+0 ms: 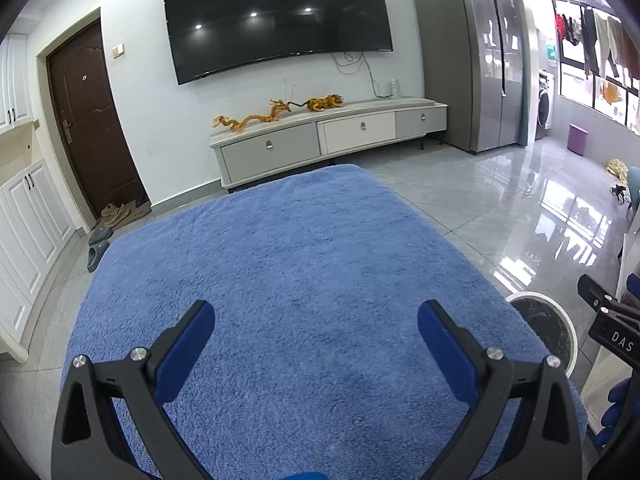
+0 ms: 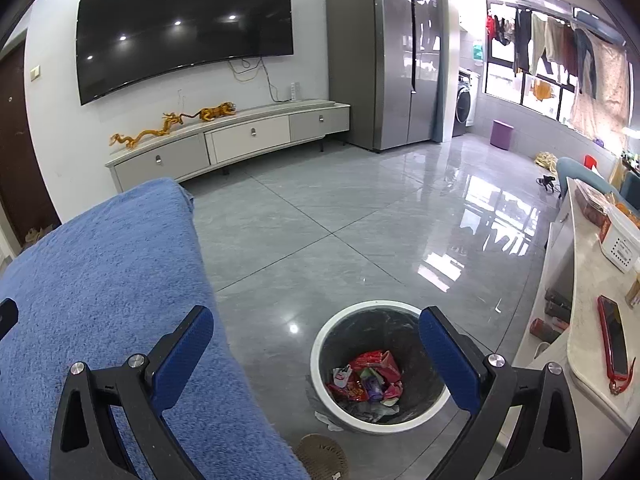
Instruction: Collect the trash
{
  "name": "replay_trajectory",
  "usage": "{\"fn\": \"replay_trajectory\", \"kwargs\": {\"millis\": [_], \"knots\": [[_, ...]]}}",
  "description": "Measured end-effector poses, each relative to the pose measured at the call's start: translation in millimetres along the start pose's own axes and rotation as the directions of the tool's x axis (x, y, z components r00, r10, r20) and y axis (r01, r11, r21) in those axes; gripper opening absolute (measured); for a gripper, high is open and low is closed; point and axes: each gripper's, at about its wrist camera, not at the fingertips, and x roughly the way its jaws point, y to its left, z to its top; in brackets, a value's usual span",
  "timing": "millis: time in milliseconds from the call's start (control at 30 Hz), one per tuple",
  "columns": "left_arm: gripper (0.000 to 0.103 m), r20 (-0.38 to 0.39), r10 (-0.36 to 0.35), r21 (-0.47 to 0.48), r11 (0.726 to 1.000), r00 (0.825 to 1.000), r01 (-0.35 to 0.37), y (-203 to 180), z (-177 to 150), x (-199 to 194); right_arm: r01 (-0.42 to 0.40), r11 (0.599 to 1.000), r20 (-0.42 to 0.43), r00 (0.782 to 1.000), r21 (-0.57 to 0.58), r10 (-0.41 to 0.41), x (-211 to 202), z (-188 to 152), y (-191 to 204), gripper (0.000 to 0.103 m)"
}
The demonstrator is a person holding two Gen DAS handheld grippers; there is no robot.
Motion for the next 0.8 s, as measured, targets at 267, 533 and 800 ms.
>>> {"fn": "replay_trajectory", "kwargs": {"millis": [267, 533, 800], "knots": [[0.102, 0.027, -0.009, 0.026, 1.0, 1.0, 0.008, -16, 8, 0, 0.027, 0.999, 0.026, 0.999, 0.018, -0.027, -6, 6, -15, 0.103], [0.102, 0.039, -0.002, 0.008, 1.0, 0.999, 0.002, -16, 14, 3, 0.043, 0.999, 0.068, 0.997, 0.01, -0.044, -18, 15, -17, 0.103], [0.102, 0.039, 0.001, -0.005, 1.0, 0.999, -0.001, -13, 14, 3, 0.048, 0.999, 0.082, 0.996, -0.011, -0.046, -21, 16, -11, 0.103]]}}
